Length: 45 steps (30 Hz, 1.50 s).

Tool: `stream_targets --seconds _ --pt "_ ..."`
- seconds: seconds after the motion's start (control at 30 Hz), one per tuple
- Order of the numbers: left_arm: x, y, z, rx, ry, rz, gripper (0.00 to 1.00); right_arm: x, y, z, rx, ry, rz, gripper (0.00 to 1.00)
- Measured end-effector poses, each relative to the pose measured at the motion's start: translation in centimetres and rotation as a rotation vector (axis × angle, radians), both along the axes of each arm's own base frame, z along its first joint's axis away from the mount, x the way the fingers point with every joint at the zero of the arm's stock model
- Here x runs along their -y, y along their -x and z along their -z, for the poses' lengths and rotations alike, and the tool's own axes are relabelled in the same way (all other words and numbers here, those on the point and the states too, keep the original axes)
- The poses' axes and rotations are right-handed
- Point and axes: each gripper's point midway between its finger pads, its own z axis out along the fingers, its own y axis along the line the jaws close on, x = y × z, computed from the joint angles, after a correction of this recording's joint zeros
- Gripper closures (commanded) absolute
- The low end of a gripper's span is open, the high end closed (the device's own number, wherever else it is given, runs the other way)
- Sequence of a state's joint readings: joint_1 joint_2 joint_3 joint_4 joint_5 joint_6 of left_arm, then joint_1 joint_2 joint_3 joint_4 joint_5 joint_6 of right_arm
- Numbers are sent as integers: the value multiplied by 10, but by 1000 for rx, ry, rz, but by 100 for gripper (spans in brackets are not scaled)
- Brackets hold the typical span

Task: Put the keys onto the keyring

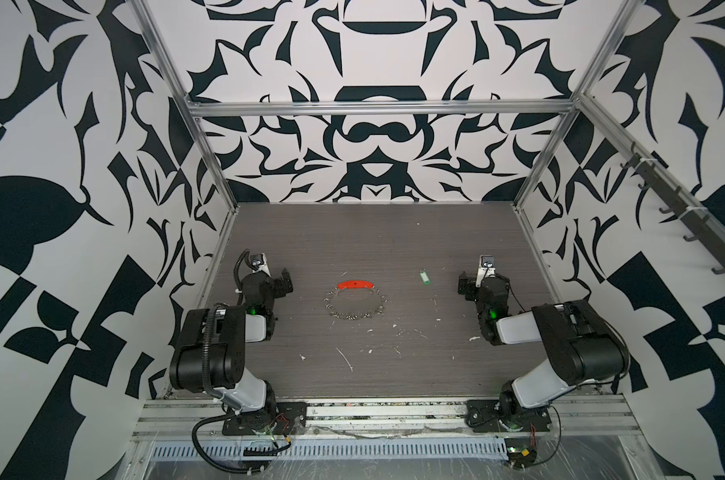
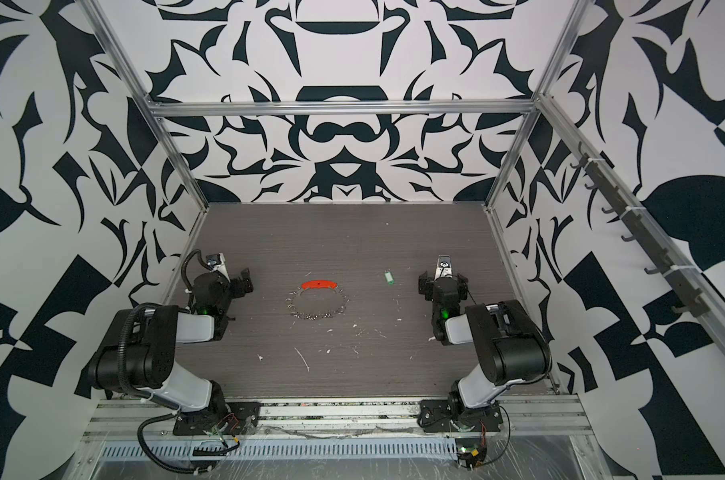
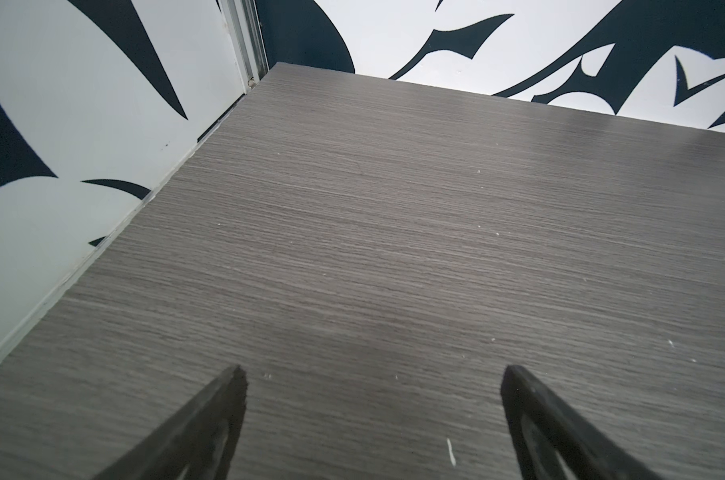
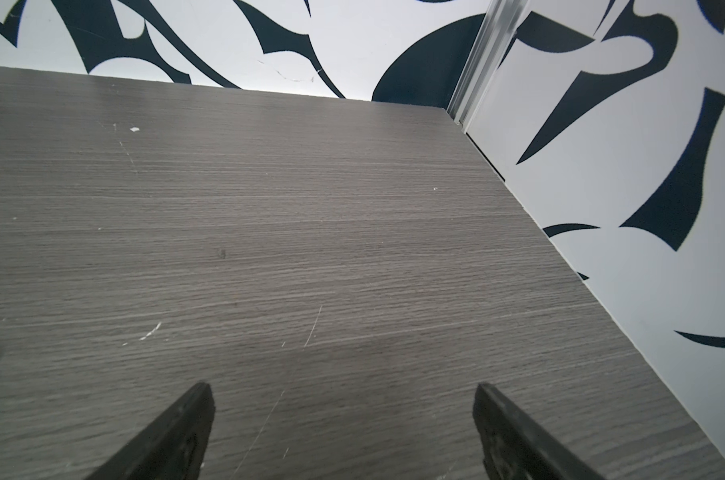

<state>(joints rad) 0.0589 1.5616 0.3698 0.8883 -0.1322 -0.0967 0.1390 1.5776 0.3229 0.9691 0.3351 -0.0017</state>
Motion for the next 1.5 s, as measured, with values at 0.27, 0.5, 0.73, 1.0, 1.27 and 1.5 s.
stream_targets --seconds 0.27,0.5,0.73,1.0,1.27,1.5 --pt "0 0 0 1 0 0 1 -2 0 0 -1 -2 -10 0" --pt "5 6 -7 23 -26 -8 1 -1 2 -1 13 0 -2 0" --pt "68 -3 -124 74 -61 -36 1 -12 30 -49 108 29 1 0" --pt "94 21 -204 57 56 5 0 22 74 -190 404 -369 220 0" --pt "110 33 -158 -58 222 32 12 -3 39 -64 -126 -352 238 11" --pt "264 67 -94 -233 100 415 25 -19 66 6 -287 -391 203 22"
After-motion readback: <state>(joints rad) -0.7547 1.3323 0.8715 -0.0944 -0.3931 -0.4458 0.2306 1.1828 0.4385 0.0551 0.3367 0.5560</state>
